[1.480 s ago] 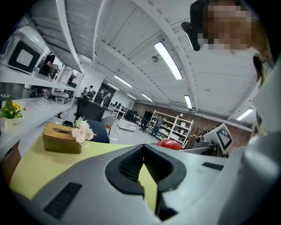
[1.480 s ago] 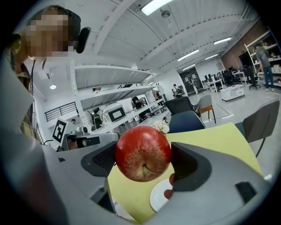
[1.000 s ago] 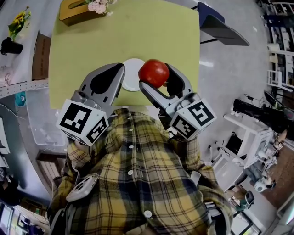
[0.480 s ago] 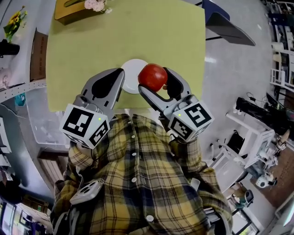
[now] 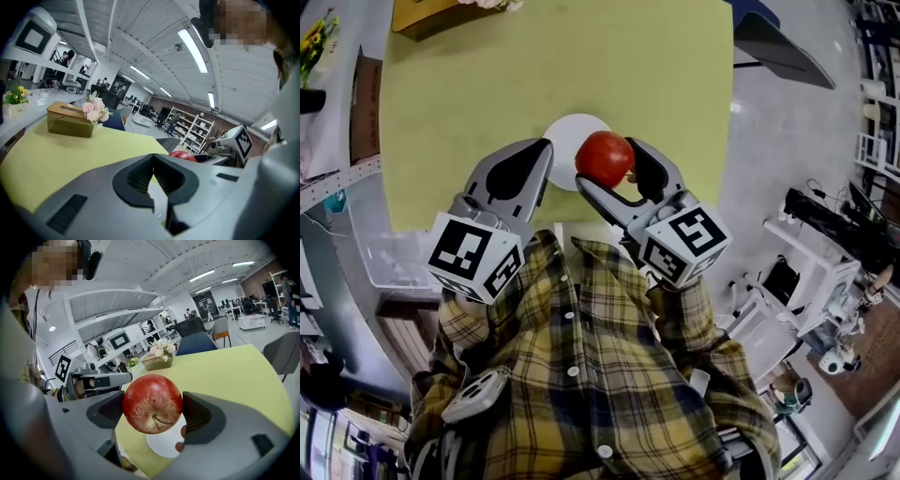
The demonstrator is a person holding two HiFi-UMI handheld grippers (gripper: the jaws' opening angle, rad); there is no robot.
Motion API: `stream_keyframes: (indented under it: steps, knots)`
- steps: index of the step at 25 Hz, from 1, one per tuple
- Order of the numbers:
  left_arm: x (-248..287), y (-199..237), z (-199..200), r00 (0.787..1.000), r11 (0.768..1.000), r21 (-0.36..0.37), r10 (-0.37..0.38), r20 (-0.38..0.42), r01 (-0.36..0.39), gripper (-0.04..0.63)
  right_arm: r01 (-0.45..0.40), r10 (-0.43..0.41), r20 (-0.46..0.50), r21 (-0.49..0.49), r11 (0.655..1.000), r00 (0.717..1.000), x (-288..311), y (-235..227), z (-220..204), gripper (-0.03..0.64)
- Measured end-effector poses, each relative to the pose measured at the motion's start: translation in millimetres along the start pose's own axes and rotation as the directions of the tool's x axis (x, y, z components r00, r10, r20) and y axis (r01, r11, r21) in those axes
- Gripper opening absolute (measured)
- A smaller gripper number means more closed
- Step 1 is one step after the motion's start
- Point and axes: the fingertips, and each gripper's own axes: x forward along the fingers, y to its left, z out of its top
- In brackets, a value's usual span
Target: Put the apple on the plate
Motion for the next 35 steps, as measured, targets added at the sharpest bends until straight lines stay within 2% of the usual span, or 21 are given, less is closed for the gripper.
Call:
stream_keyframes:
  steps: [13, 18, 35]
  knots:
    - [1, 35, -40, 0.997, 0.996, -0.08, 0.042, -0.061, -0.047, 0.008, -0.009, 0.006, -0.122, -0.018, 1.0, 0.993, 51, -18, -49, 0.37]
    - [5, 38, -52, 0.996, 0.995, -0.094, 0.037, -0.081, -0.045, 0.008, 0.018, -0.025, -0.156, -0.048, 0.999, 0.987, 63, -27, -67, 0.37]
    - [6, 42, -49, 0.995, 0.992, -0.113, 0.047, -0.085, -0.057, 0.008, 0.019, -0.042, -0.226, -0.103, 0.994, 0.973, 74, -32, -96, 0.37]
